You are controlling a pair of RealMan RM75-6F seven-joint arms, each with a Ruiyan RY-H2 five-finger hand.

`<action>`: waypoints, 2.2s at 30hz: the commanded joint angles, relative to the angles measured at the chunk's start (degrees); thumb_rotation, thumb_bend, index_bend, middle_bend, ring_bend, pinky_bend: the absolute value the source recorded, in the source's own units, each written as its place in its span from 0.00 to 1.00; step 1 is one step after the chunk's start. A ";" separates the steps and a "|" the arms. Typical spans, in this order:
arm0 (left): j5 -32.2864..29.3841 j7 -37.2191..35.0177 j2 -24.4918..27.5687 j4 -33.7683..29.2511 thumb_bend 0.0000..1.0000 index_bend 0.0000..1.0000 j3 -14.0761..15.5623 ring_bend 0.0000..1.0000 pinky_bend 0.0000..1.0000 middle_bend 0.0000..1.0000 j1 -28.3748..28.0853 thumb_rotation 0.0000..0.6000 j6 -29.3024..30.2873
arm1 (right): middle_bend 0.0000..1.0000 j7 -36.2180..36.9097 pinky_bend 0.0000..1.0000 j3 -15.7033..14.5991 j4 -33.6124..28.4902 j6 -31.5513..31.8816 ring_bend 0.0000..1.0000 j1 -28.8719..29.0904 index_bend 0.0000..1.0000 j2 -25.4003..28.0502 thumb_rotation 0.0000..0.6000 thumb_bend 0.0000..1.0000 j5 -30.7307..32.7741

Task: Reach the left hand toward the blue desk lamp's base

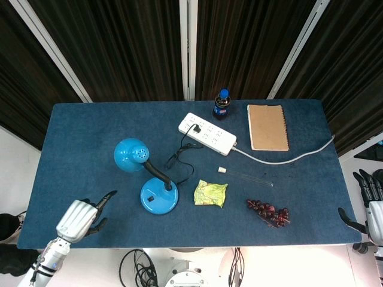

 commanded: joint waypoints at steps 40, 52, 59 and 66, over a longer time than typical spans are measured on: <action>-14.97 15.03 -10.46 0.87 0.40 0.11 -0.96 0.79 0.69 0.78 -10.87 1.00 -16.82 | 0.00 1.59 0.00 0.58 1.14 -1.43 0.00 0.02 0.00 0.04 1.00 0.18 1.91; -16.80 16.21 -11.14 1.22 0.40 0.12 -0.68 0.79 0.69 0.79 -11.84 1.00 -17.42 | 0.00 1.55 0.00 0.64 1.11 -1.87 0.00 0.03 0.00 0.15 1.00 0.18 2.33; -17.06 16.81 -11.18 1.11 0.40 0.25 -0.25 0.79 0.69 0.79 -12.06 1.00 -17.08 | 0.00 1.69 0.00 0.66 1.16 -2.02 0.00 0.05 0.00 0.23 1.00 0.18 2.41; -14.54 14.83 -10.85 0.88 0.39 0.17 -0.73 0.79 0.69 0.78 -10.85 1.00 -12.01 | 0.00 1.83 0.00 0.52 1.22 -1.88 0.00 -0.05 0.00 0.22 1.00 0.18 2.12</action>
